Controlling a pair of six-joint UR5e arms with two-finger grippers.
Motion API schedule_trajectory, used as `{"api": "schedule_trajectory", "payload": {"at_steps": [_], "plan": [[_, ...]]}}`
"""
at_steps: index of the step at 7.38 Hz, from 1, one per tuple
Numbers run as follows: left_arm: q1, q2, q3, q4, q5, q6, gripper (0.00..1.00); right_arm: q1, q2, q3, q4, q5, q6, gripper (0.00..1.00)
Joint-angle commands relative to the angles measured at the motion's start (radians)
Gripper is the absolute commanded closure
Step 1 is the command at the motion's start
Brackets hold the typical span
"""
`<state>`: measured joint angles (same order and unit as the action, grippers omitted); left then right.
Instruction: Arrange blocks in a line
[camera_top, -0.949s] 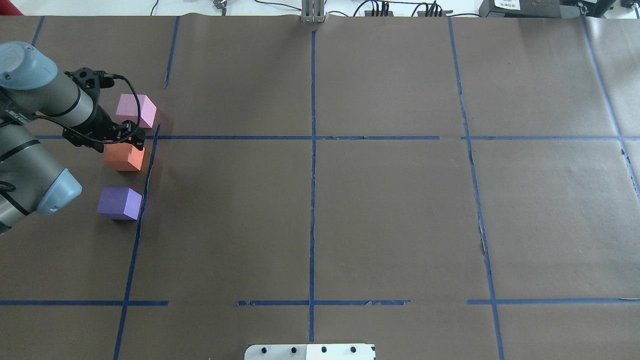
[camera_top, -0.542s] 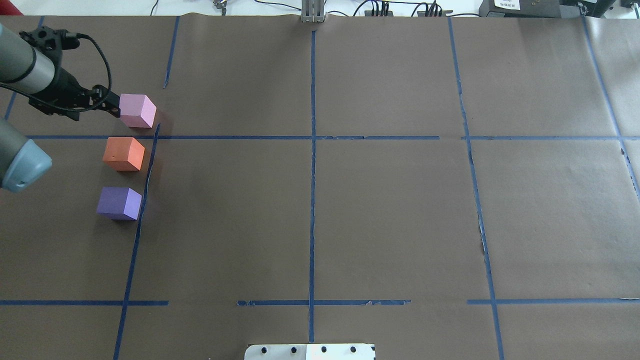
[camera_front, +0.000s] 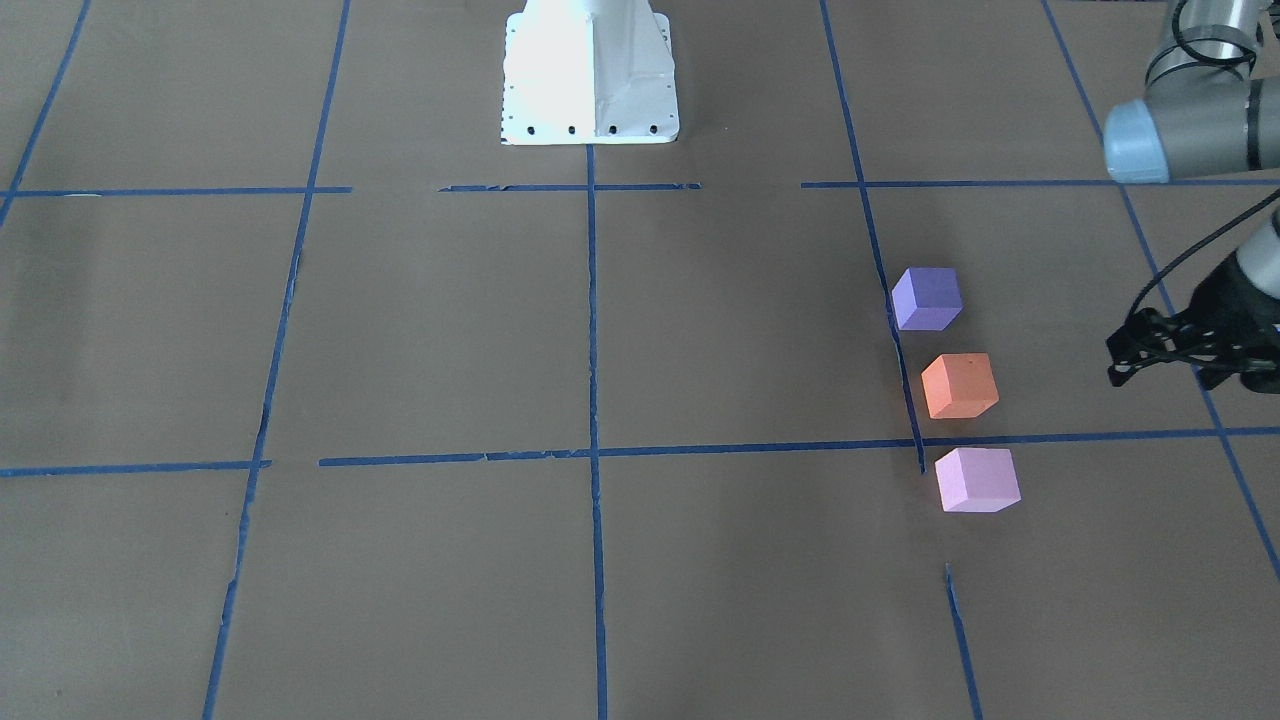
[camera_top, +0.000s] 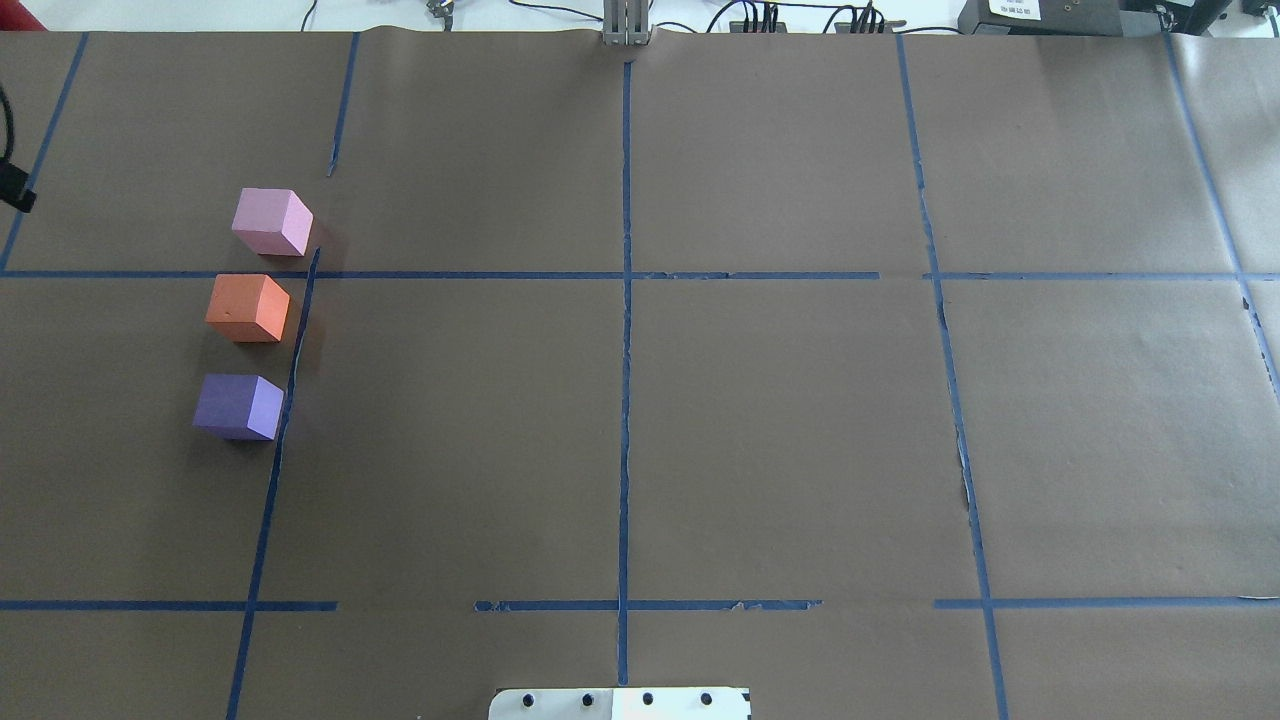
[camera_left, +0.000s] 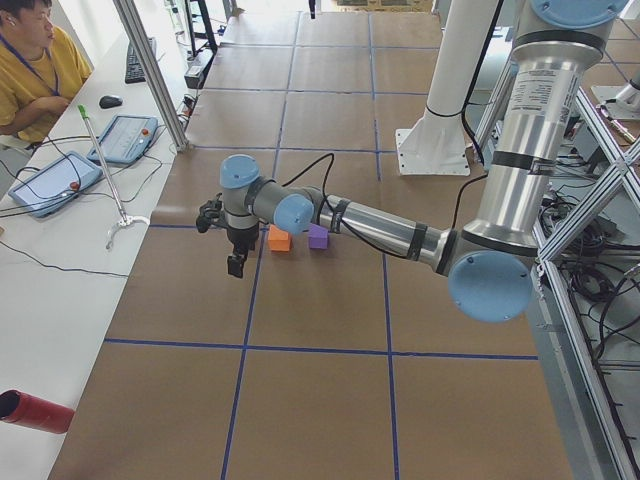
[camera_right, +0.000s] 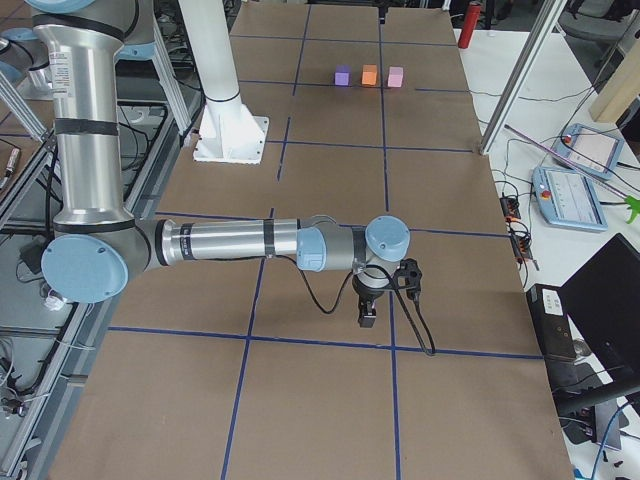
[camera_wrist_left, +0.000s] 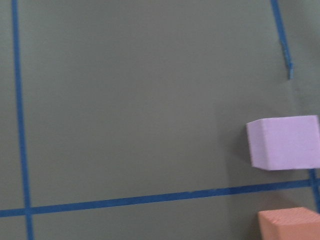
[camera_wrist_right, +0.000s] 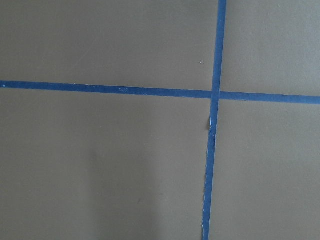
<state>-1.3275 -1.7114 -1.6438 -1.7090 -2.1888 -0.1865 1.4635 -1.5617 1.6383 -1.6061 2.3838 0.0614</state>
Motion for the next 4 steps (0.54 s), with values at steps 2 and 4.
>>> {"api": "schedule_trajectory", "payload": {"at_steps": [2,4], "plan": [[-0.154,0.157,0.042,-0.011,-0.038,0.382,0.0,0.0,0.0,0.0,0.0,0.0,0.0,0.0],[-0.228,0.156,0.058,0.008,-0.127,0.343,0.0,0.0,0.0,0.0,0.0,0.0,0.0,0.0]]}}
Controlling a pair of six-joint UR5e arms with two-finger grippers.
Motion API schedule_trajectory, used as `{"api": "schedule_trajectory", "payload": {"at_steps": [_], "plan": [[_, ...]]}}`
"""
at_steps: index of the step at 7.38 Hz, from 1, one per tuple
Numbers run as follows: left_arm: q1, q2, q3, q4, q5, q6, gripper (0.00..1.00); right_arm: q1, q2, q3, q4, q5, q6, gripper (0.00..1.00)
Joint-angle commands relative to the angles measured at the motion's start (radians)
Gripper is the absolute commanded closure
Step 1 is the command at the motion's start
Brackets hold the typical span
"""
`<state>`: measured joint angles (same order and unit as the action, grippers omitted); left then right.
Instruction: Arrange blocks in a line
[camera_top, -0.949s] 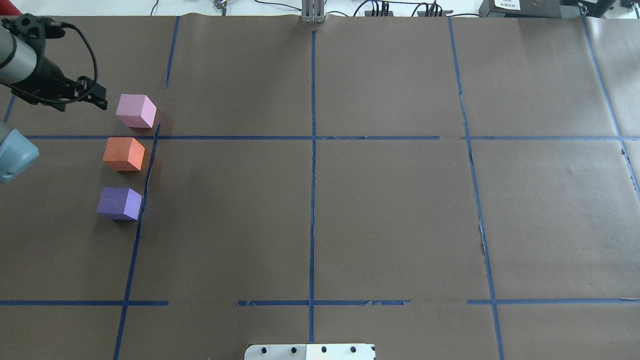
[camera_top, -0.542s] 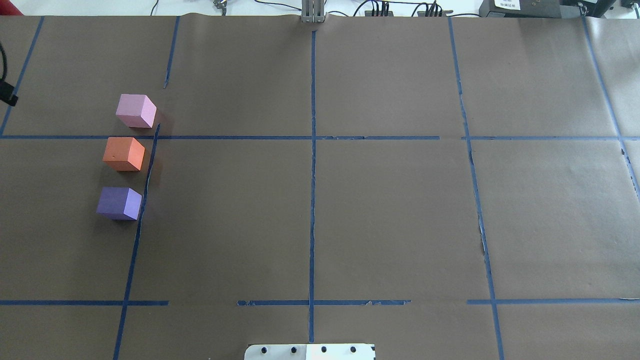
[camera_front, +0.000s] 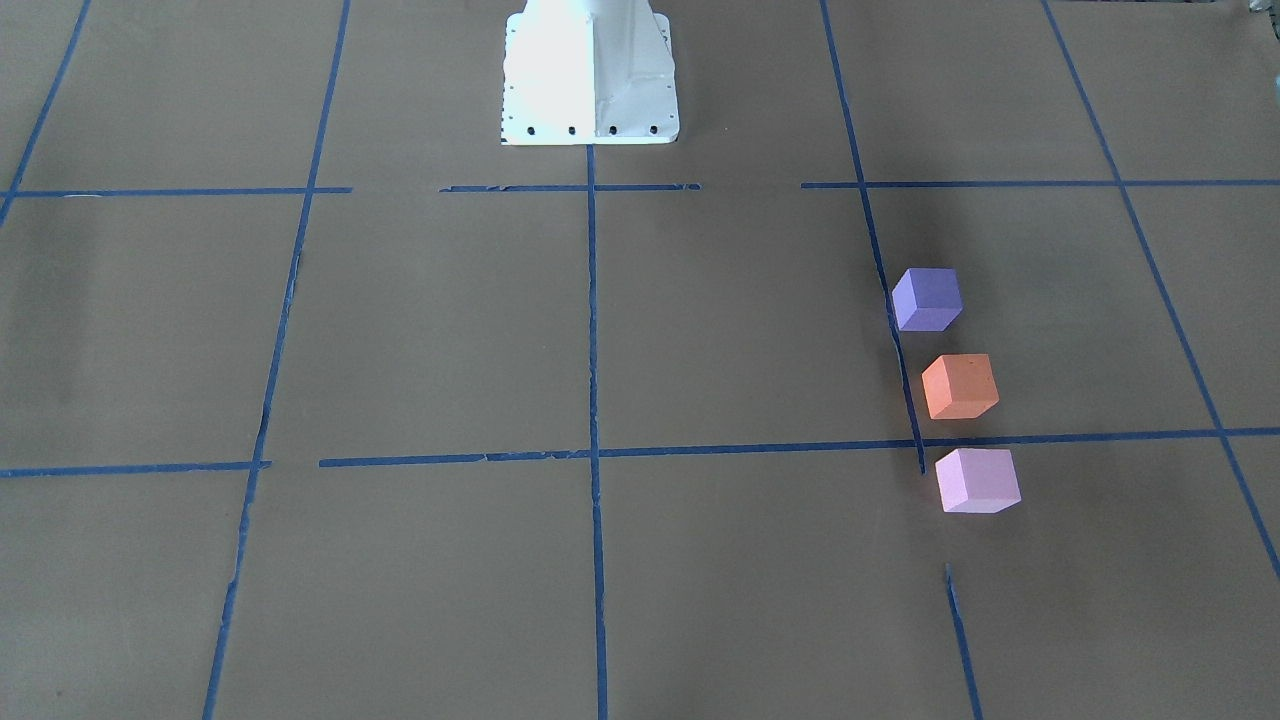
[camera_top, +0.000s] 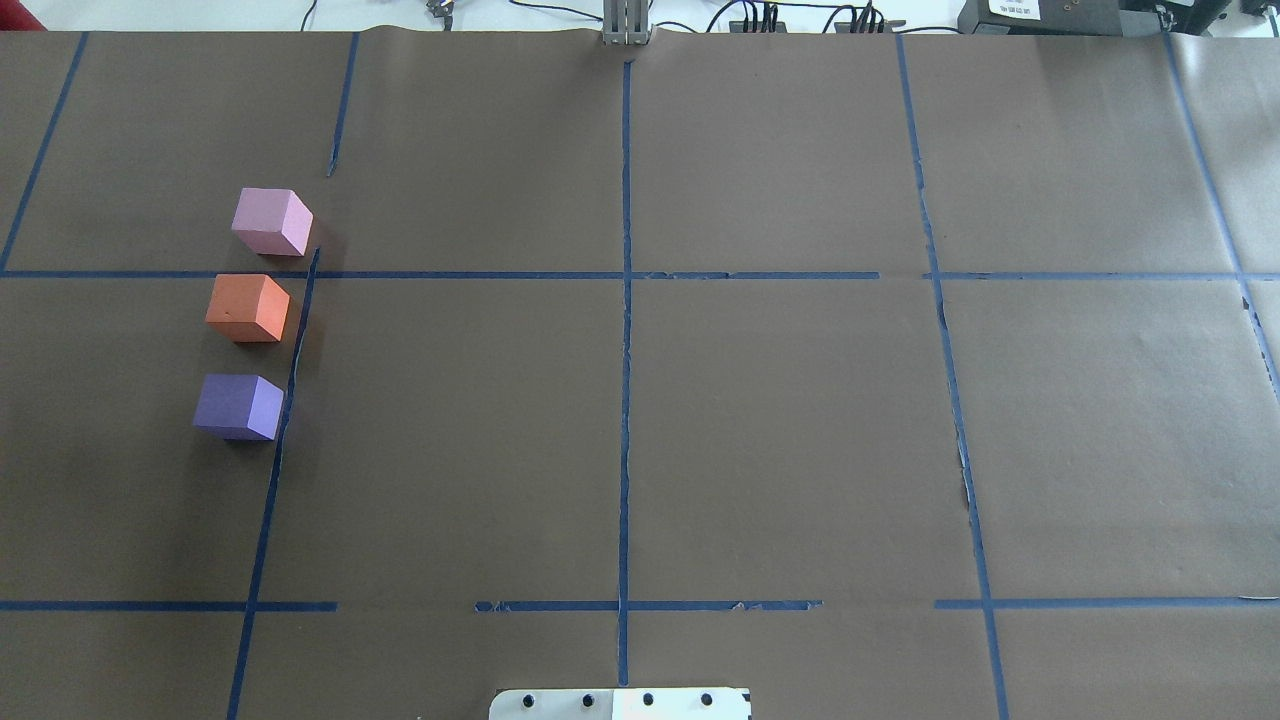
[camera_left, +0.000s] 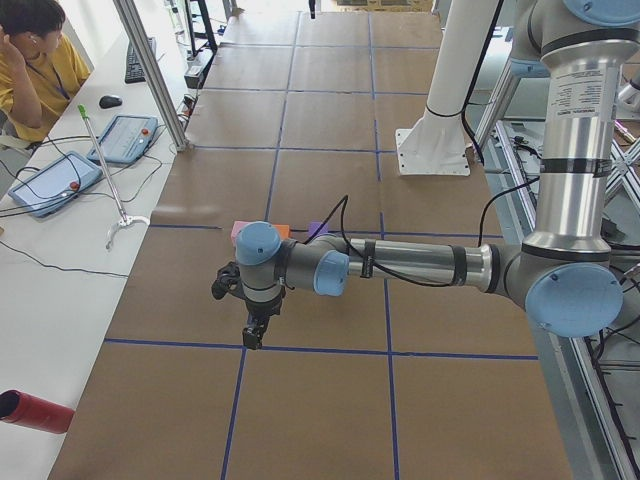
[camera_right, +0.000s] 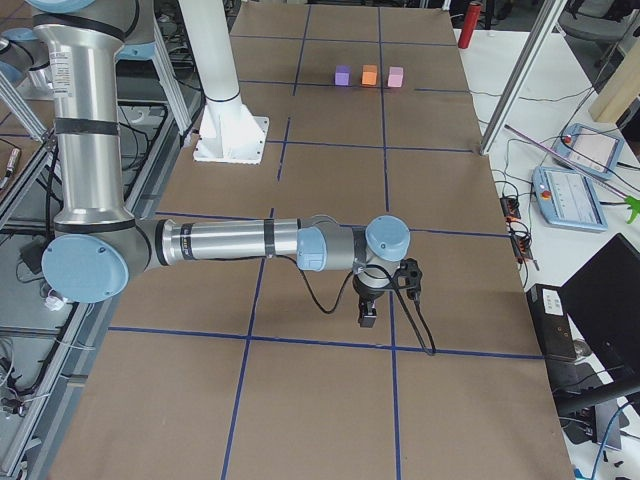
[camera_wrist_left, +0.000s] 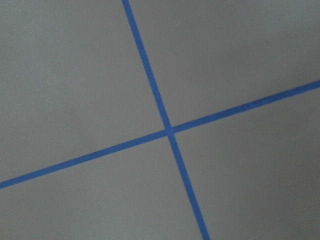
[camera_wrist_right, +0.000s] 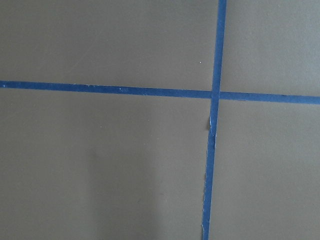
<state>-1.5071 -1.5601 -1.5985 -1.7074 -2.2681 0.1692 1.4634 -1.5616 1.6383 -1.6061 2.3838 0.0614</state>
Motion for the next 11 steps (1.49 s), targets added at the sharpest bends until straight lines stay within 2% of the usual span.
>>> {"api": "schedule_trajectory", "payload": {"at_steps": [1,6,9,11], "plan": [[-0.061,0.002,0.011,0.003,-0.068,-0.095,0.0,0.0,0.0,0.0,0.0,0.0,0.0,0.0],[-0.061,-0.008,0.017,-0.003,-0.057,-0.091,0.0,0.0,0.0,0.0,0.0,0.0,0.0,0.0],[-0.061,-0.002,0.012,-0.005,0.057,-0.091,0.0,0.0,0.0,0.0,0.0,0.0,0.0,0.0],[-0.061,-0.005,0.006,-0.006,0.073,-0.091,0.0,0.0,0.0,0.0,0.0,0.0,0.0,0.0]]}}
